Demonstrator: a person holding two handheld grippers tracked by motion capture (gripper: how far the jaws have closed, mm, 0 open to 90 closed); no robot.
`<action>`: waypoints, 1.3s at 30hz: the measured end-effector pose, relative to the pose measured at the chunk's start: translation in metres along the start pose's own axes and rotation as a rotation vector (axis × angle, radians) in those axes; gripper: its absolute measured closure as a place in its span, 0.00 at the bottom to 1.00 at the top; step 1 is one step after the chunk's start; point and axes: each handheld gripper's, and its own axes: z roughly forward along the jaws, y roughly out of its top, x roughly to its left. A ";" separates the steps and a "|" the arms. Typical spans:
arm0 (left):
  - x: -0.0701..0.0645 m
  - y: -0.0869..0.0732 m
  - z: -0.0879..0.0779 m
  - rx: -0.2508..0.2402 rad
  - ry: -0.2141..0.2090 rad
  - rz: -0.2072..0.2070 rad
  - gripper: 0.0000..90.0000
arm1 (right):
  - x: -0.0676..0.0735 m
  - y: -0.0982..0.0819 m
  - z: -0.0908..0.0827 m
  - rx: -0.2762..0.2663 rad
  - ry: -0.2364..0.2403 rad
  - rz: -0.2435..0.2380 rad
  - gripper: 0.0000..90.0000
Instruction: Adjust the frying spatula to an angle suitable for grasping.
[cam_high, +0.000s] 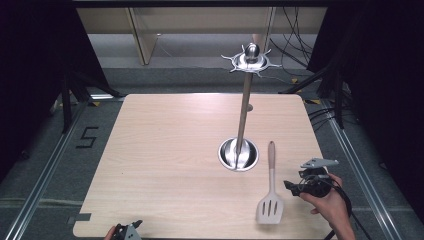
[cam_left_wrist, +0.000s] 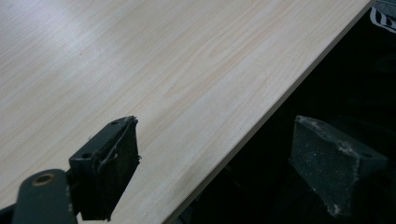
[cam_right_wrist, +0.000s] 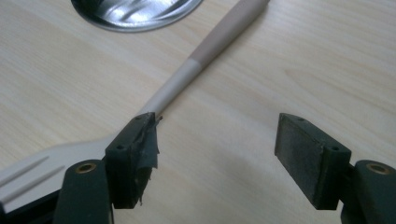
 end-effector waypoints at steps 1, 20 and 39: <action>0.000 0.000 0.000 0.000 -0.001 0.000 0.16 | 0.000 0.002 0.003 -0.024 -0.002 -0.014 0.35; -0.003 -0.002 -0.002 0.026 0.019 -0.061 0.16 | 0.008 0.051 0.028 0.008 -0.003 -0.055 0.36; -0.002 -0.002 -0.002 0.027 0.017 -0.060 0.16 | 0.010 0.068 0.059 0.164 -0.022 -0.079 0.44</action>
